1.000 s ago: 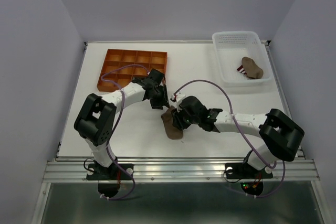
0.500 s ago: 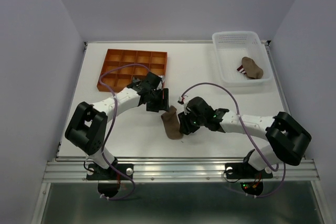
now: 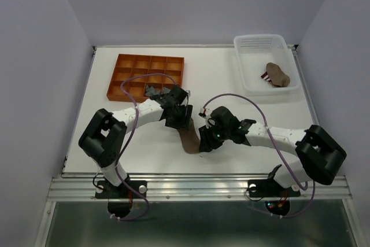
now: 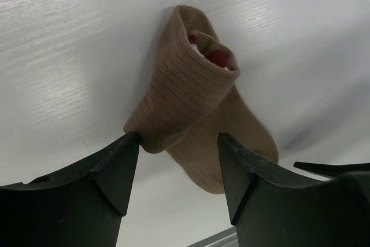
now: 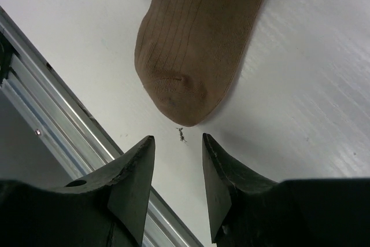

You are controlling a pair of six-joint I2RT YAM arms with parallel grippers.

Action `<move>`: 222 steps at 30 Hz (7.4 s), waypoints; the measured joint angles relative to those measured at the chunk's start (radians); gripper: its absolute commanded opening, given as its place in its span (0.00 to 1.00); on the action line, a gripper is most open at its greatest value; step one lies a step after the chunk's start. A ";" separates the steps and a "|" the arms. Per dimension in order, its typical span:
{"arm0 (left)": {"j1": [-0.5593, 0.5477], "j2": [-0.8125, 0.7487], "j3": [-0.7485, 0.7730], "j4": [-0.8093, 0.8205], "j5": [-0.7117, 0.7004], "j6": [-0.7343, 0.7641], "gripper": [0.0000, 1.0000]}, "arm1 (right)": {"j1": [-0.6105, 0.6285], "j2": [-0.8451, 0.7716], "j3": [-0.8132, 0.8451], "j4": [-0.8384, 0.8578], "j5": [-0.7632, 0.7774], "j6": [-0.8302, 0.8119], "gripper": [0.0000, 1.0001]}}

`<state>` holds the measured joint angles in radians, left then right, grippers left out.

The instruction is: Roll the socks

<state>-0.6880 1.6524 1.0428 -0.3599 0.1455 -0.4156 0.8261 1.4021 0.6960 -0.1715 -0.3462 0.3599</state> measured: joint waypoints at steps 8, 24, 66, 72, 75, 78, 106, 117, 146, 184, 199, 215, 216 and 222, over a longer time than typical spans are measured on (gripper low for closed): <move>-0.003 0.031 0.014 -0.047 -0.066 0.007 0.68 | 0.000 0.089 0.000 0.008 -0.072 0.023 0.44; -0.051 0.093 0.075 -0.094 -0.161 0.014 0.67 | -0.008 0.138 0.023 0.027 -0.061 0.056 0.31; -0.051 0.123 0.066 -0.117 -0.218 -0.072 0.59 | -0.054 0.230 0.051 0.131 -0.176 0.122 0.39; -0.051 0.111 0.050 -0.101 -0.219 -0.099 0.59 | -0.054 0.257 0.054 0.145 -0.150 0.172 0.01; -0.051 0.107 0.045 -0.093 -0.218 -0.102 0.59 | -0.055 0.265 0.055 0.143 -0.128 0.190 0.01; -0.051 0.101 0.037 -0.086 -0.220 -0.099 0.59 | -0.060 0.265 0.067 0.117 -0.083 0.190 0.01; -0.050 0.064 0.002 -0.173 -0.304 -0.027 0.59 | -0.211 0.244 0.110 -0.023 -0.011 0.093 0.01; -0.022 0.027 -0.045 -0.148 -0.231 -0.001 0.22 | -0.211 0.236 0.116 -0.028 -0.020 0.020 0.09; -0.021 -0.008 -0.085 -0.023 -0.195 -0.162 0.21 | -0.232 0.239 0.163 -0.031 0.209 0.009 0.24; 0.132 -0.307 -0.221 0.007 -0.192 -0.347 0.71 | -0.106 0.231 0.304 -0.002 0.064 0.002 0.35; 0.442 -0.397 -0.327 0.058 -0.134 -0.343 0.71 | 0.192 0.541 0.677 -0.061 0.436 -0.043 0.35; 0.479 -0.402 -0.347 0.097 -0.083 -0.314 0.71 | 0.260 0.623 0.750 -0.199 0.720 -0.077 0.38; 0.479 -0.399 -0.347 0.100 -0.079 -0.314 0.71 | 0.262 0.623 0.750 -0.202 0.730 -0.080 0.38; 0.481 -0.383 -0.350 0.114 -0.057 -0.314 0.71 | 0.268 0.623 0.750 -0.212 0.761 -0.107 0.38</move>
<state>-0.2073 1.2694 0.6926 -0.2455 0.0883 -0.7296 1.0939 2.0247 1.4464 -0.3832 0.4152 0.2531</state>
